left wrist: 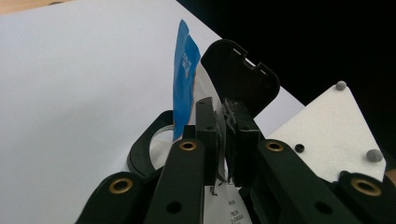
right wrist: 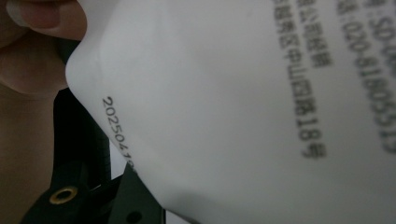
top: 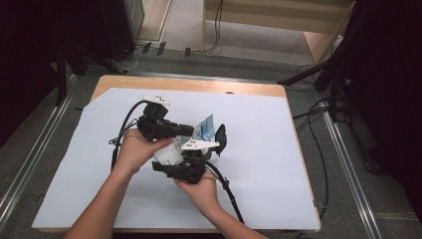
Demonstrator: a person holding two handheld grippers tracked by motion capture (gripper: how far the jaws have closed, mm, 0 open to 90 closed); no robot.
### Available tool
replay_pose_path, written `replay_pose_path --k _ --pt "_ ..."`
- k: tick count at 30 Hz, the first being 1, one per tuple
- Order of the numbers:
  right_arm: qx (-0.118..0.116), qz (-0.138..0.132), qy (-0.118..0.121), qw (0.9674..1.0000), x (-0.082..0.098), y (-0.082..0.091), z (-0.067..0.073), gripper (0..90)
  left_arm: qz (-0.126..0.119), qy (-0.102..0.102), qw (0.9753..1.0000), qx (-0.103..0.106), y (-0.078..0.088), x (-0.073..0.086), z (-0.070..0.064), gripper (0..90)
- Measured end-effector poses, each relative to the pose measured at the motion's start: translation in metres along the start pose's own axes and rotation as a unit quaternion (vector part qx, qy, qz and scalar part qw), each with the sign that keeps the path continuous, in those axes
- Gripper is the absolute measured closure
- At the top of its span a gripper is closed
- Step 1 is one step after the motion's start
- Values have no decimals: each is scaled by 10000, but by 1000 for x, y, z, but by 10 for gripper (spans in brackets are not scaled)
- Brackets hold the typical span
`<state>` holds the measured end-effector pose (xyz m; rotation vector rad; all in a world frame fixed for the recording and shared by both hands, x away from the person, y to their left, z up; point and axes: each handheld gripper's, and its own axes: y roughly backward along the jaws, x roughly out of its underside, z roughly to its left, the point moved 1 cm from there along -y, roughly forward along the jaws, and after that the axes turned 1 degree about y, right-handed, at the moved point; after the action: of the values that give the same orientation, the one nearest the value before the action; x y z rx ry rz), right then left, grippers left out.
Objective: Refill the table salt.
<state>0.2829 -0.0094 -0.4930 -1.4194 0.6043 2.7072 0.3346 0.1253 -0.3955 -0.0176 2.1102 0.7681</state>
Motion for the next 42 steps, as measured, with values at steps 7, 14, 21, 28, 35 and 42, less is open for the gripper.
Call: replay_pose_path --k 7,14,21,28,35,42 --pt "10 7 5 10000 0 0 0 652 8 1 10000 3 -1 0 0 859" --pt "-15 42 -5 10000 0 1 -1 668 8 1 10000 -1 -2 1 -1 859" --pt "7 31 7 10000 -1 1 -2 683 -8 6 10000 -11 -2 1 -1 858" --pt "-65 -27 -26 10000 0 -1 0 649 -57 31 10000 8 1 0 -2 858" --pt "-135 -64 -85 9999 -1 0 0 647 -98 17 9999 22 1 0 -2 857" --pt "-169 -76 -132 9997 0 0 -1 641 -34 7 10000 48 -1 -1 -2 856"
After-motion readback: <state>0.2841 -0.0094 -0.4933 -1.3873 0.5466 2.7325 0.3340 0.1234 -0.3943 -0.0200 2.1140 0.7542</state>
